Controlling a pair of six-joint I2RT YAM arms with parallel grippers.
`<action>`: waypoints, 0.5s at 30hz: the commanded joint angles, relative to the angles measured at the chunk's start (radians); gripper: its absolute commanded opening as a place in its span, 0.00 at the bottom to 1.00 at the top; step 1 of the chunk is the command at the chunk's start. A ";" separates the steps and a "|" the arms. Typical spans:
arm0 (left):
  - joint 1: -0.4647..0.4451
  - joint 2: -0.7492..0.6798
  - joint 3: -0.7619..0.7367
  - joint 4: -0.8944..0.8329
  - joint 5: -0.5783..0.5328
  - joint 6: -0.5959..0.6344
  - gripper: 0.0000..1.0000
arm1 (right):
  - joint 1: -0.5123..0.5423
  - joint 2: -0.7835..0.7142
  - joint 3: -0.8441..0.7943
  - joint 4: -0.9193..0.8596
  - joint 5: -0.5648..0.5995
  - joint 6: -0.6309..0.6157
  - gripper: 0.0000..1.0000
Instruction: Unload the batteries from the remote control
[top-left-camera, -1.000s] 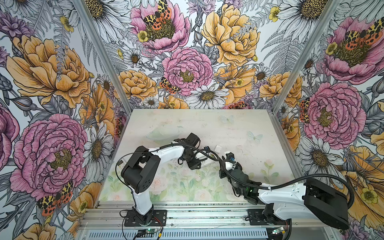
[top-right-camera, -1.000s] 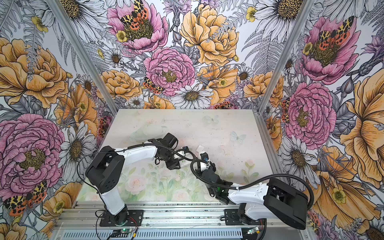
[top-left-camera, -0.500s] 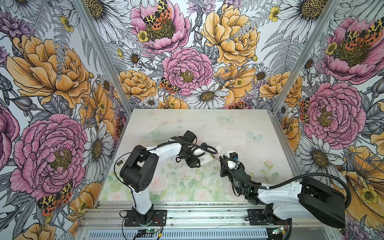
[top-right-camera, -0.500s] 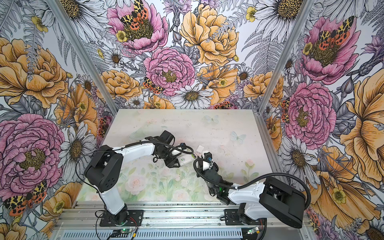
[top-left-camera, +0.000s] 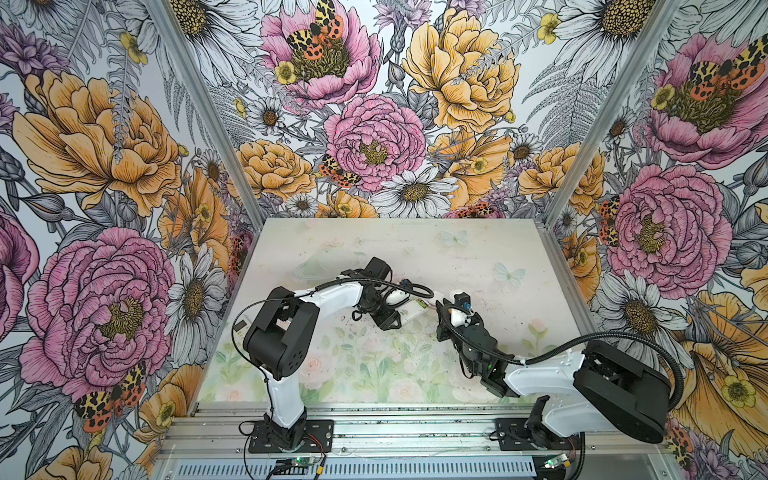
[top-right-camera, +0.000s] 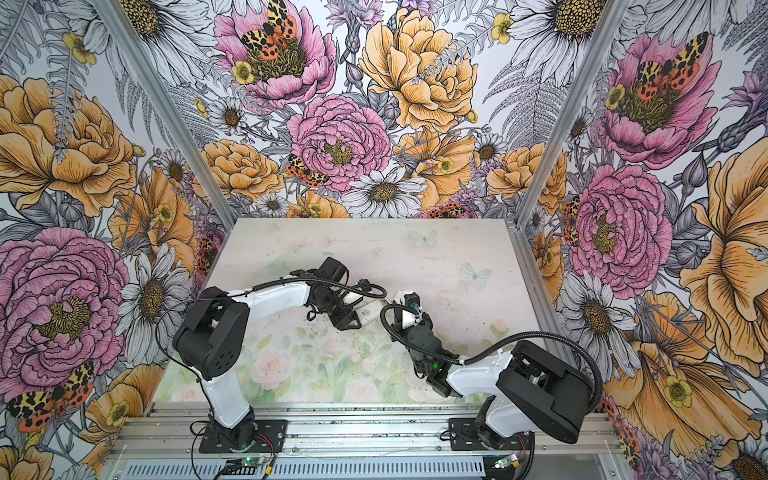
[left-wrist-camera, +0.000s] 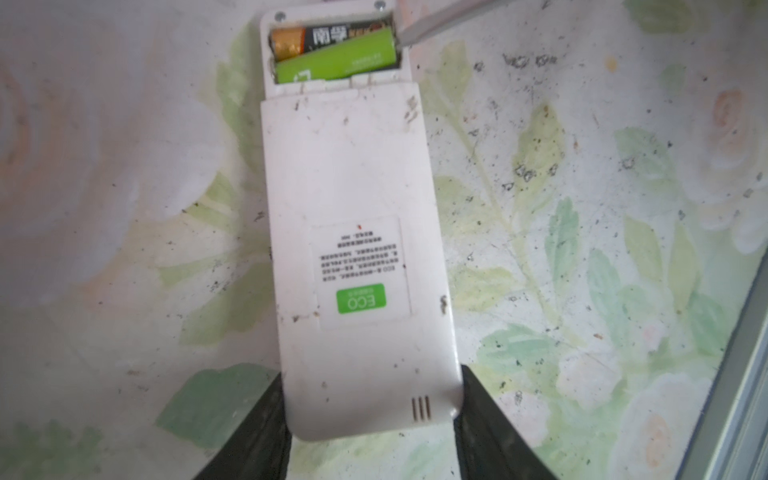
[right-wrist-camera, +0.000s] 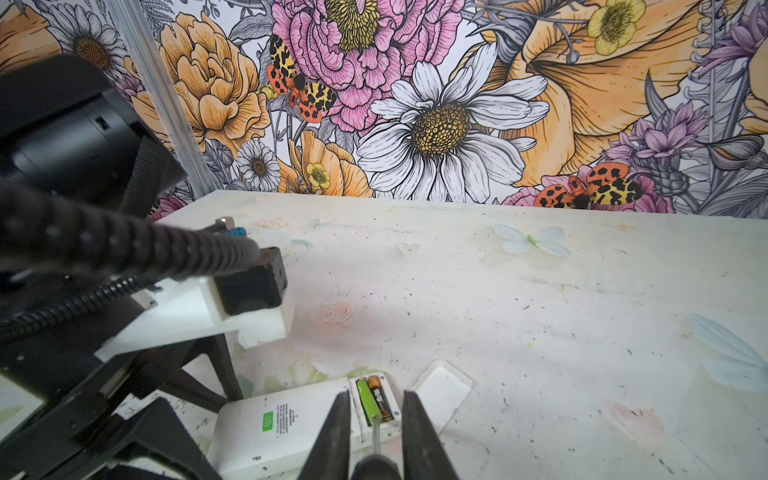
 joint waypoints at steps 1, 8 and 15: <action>-0.005 0.007 0.011 -0.033 0.080 0.023 0.00 | -0.022 -0.027 0.036 0.021 -0.005 -0.017 0.00; 0.013 0.005 0.007 -0.033 0.050 0.018 0.00 | -0.030 -0.033 0.029 -0.007 -0.015 -0.001 0.00; 0.002 -0.044 -0.023 -0.011 -0.041 0.018 0.00 | -0.075 -0.142 0.067 -0.254 -0.035 0.040 0.00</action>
